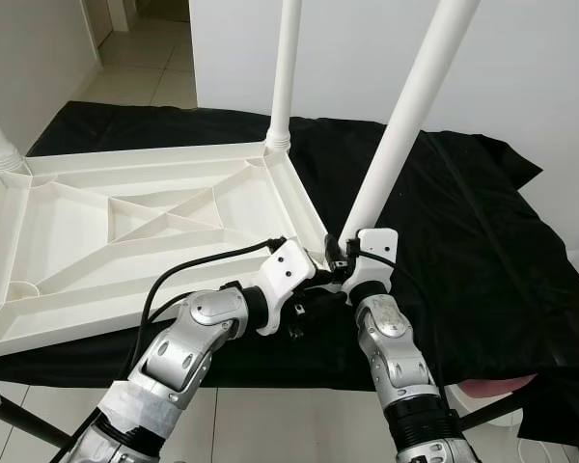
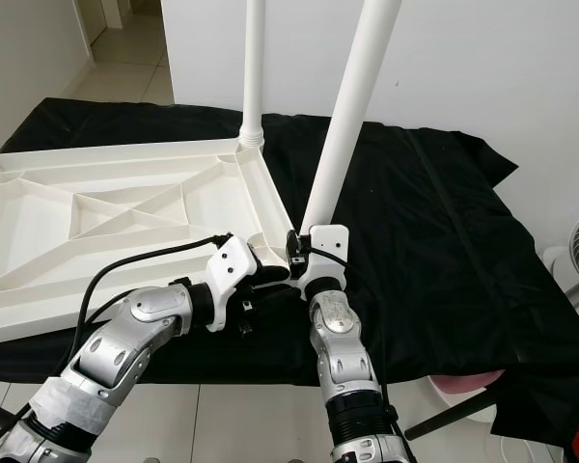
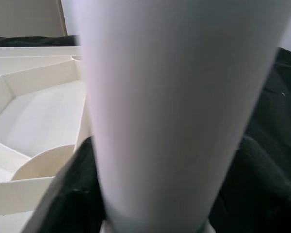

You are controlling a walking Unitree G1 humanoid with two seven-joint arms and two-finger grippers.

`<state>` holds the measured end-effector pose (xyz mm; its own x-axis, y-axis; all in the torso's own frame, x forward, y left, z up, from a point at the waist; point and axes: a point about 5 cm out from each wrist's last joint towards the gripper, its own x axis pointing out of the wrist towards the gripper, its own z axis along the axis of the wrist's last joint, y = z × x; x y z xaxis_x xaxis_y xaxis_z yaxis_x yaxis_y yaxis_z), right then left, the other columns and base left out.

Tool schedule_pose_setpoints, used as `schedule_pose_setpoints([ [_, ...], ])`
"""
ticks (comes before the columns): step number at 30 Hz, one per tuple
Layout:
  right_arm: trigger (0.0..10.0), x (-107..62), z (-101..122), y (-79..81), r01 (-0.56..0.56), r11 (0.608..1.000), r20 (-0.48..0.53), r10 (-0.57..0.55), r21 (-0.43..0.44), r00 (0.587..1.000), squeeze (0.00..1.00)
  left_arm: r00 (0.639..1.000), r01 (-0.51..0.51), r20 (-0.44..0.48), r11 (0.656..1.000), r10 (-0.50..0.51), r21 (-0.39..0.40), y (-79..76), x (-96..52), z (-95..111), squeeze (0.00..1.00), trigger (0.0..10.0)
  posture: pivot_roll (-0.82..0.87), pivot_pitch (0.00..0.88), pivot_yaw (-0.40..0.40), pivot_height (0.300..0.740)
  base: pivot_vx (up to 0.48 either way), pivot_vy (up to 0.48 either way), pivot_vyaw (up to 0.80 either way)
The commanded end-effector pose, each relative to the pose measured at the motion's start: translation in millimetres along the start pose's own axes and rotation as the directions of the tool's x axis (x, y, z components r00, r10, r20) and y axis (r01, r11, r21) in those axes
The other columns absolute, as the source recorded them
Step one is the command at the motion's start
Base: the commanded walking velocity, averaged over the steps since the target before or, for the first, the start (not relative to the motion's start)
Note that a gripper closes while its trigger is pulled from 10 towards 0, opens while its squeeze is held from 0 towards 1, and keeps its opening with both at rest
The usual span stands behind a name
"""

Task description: Building children table

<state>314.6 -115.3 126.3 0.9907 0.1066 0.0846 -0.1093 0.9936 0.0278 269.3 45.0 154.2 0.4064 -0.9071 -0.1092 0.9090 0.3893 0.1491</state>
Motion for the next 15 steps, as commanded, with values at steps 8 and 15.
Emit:
schedule_pose_setpoints([
  [8, 10.0, 7.6, 10, -19.5, -0.082, 0.997, -0.001, 0.082, 0.0, 0.997, 0.83, 1.0, 0.006, -0.007, 1.0, -0.006, -0.009, -0.9, -1.6, -3, 0.0, 10.0, 0.01, 0.0, -0.081, 0.74, 0.0, 0.0, 0.0],
  [15, 10.0, 13.3, 5, -22.6, -0.344, 0.937, -0.057, 0.342, -0.051, 0.938, 0.0, 1.0, 0.014, -0.009, 1.0, -0.014, -0.007, -1.1, -2.1, -2, 0.0, 10.0, 0.01, 0.0, -0.068, 0.74, 0.0, 0.0, 0.0],
])
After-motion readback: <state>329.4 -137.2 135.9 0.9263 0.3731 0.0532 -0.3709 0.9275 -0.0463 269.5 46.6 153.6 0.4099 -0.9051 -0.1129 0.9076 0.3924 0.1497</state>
